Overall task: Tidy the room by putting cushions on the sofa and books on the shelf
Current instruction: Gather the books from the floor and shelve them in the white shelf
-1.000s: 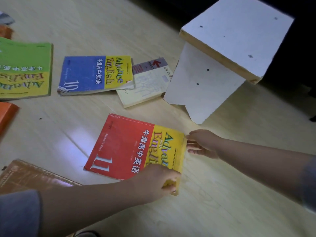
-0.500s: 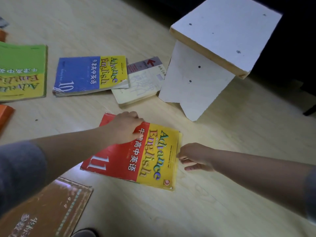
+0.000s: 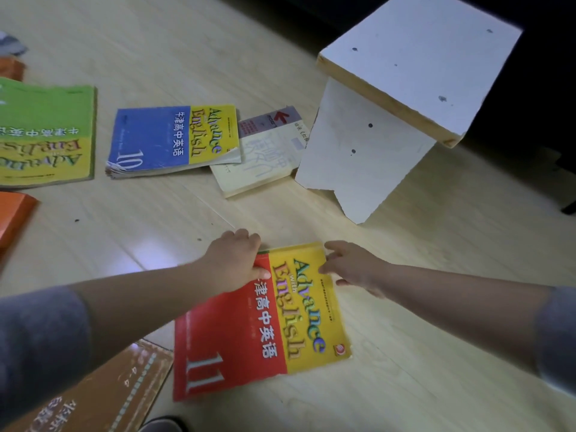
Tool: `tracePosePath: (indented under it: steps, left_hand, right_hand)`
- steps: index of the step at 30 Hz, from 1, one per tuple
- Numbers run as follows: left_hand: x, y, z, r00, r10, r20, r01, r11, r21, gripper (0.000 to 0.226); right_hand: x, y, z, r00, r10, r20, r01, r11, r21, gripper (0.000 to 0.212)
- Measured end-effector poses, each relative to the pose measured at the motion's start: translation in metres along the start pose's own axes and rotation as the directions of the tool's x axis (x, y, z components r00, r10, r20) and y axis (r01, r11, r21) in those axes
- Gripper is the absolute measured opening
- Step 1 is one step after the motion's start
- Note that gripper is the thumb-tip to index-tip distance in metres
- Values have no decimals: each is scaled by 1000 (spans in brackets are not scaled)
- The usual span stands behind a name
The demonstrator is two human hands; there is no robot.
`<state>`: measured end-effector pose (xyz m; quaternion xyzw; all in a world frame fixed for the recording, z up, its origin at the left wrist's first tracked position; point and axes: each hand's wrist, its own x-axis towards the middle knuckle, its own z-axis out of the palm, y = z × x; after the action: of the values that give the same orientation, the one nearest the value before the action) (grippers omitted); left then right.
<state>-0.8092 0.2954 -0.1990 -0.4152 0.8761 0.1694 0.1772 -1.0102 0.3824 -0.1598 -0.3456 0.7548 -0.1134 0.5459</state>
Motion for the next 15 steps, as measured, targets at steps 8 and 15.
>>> tracePosePath:
  steps: [8,15]
  left_hand:
    - [10,-5,-7,986,34,-160,-49,995,-92,37]
    - [37,-81,-43,892,-137,-430,100,989,-106,34]
  right_hand:
    - [-6,8,29,914,-365,177,380,615,-691,77]
    - [-10,19,34,905,-315,287,410,464,-785,95]
